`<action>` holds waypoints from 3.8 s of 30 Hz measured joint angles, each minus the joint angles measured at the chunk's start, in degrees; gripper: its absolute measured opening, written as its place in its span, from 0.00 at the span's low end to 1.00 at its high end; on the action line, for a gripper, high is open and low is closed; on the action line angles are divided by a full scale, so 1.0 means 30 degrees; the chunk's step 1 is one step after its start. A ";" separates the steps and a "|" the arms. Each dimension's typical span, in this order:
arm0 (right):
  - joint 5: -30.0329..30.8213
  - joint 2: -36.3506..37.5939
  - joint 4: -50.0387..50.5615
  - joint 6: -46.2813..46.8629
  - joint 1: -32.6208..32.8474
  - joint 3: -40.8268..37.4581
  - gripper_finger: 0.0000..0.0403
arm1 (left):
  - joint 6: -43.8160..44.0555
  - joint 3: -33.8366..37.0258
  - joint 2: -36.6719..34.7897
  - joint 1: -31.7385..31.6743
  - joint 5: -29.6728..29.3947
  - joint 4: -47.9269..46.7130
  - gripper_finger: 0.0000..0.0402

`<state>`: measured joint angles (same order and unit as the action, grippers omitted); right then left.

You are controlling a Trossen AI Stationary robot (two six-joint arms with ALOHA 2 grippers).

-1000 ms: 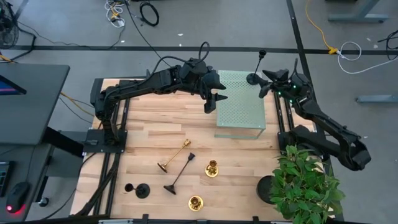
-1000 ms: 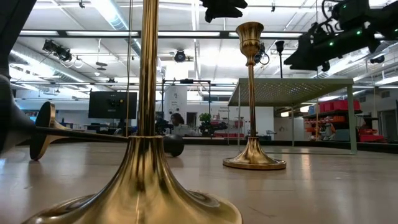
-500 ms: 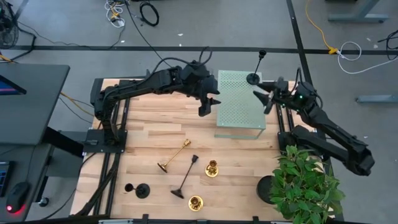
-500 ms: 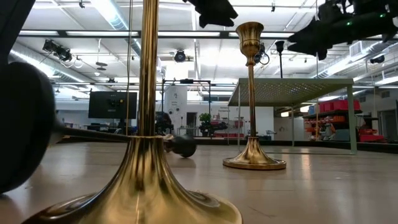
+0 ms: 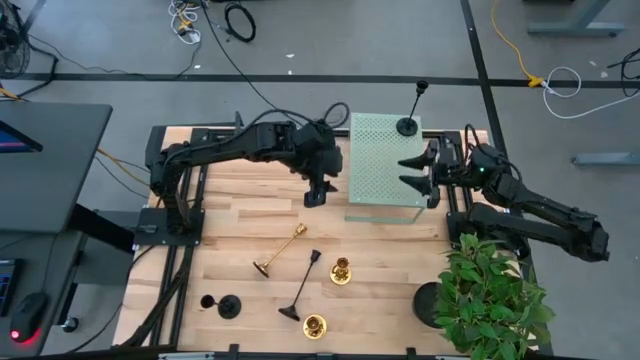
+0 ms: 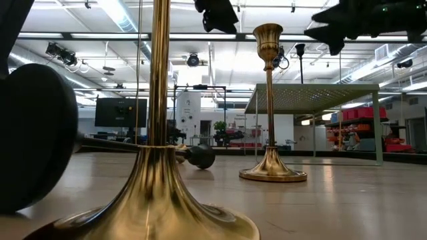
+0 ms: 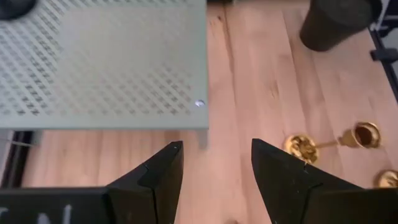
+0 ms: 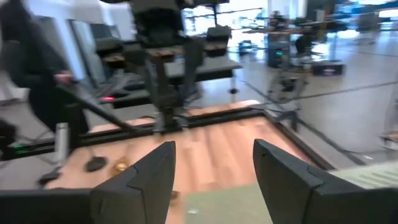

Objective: Pick & Place candle stick holders
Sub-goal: Put the left light brown candle holder on the shelf

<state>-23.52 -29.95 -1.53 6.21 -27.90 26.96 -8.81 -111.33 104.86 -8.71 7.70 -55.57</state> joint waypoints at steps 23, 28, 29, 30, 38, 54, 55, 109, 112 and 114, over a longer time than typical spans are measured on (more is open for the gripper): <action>0.4226 -0.3386 -0.3378 0.0261 0.8560 0.0022 0.53 | 0.4400 1.0920 -0.6498 0.1120 -0.1397 0.2086 0.35; 0.5537 -0.4302 -0.3877 0.0309 0.9669 0.0015 0.53 | 0.8135 1.3415 -0.7271 0.2059 -0.1659 0.2248 0.35; 0.5800 -0.4433 -0.3906 0.0319 0.9849 0.0015 0.53 | 0.8847 1.3823 -0.7242 0.2317 -0.1641 0.2183 0.35; 0.5961 -0.4612 -0.4123 0.0350 1.0040 0.0015 0.53 | 0.9454 1.4198 -0.7234 0.2597 -0.1668 0.2231 0.35; 0.7563 -0.5217 -0.4526 0.0348 1.1145 0.0015 0.53 | 1.4789 1.6712 -0.7120 0.4091 -0.2188 0.2565 0.35; 0.8544 -0.5421 -0.4733 0.0287 1.1774 0.0007 0.53 | 2.0167 1.8287 -0.4652 0.5904 -0.1479 0.4935 0.35; 0.8544 -0.5421 -0.4720 0.0287 1.1774 0.0007 0.53 | 2.0294 1.8287 -0.4389 0.5973 -0.1446 0.4914 0.35; 0.8777 -0.5416 -0.4456 0.0280 1.1767 -0.0003 0.53 | 2.4727 1.7070 0.0372 0.7813 0.0302 1.4046 0.35; 0.8831 -0.5415 -0.4149 0.0280 1.1767 -0.0009 0.53 | 2.4737 1.7070 0.0359 0.7741 0.0354 1.3816 0.35; 0.8864 -0.5420 -0.4127 0.0280 1.1767 -0.0015 0.53 | 2.4737 1.7092 0.0214 0.7644 0.0334 1.3273 0.35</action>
<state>3.07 -46.21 -13.91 7.05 7.40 26.92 65.41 -60.05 105.50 14.22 8.71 -15.75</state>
